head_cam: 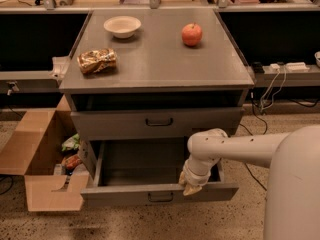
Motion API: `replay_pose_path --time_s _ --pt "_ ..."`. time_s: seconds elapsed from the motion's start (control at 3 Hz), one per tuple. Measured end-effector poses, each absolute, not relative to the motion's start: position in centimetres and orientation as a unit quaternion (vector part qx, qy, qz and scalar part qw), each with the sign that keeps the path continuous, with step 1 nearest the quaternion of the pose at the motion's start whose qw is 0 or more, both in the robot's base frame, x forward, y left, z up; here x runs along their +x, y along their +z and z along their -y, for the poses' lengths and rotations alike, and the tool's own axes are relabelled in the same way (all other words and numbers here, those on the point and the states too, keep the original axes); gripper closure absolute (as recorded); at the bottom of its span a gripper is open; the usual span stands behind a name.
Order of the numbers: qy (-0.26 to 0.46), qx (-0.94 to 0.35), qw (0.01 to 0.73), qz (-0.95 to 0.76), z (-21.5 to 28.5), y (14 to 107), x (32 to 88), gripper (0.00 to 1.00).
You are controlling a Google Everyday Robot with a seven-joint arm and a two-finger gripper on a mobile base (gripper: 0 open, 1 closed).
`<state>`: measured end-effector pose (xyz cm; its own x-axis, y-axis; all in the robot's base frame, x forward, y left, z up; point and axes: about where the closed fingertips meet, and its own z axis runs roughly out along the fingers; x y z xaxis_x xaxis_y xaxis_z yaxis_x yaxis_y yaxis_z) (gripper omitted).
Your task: Open middle drawer
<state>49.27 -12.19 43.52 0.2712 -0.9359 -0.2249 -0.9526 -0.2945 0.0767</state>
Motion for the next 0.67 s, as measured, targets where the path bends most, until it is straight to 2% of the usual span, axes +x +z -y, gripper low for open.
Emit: replay_pose_path --time_s 0.33,0.67 --pt "0.114 -0.796 0.037 -0.593 12.19 43.51 49.26 0.51" --pt "0.114 -0.796 0.037 -0.593 12.19 43.51 49.26 0.26"
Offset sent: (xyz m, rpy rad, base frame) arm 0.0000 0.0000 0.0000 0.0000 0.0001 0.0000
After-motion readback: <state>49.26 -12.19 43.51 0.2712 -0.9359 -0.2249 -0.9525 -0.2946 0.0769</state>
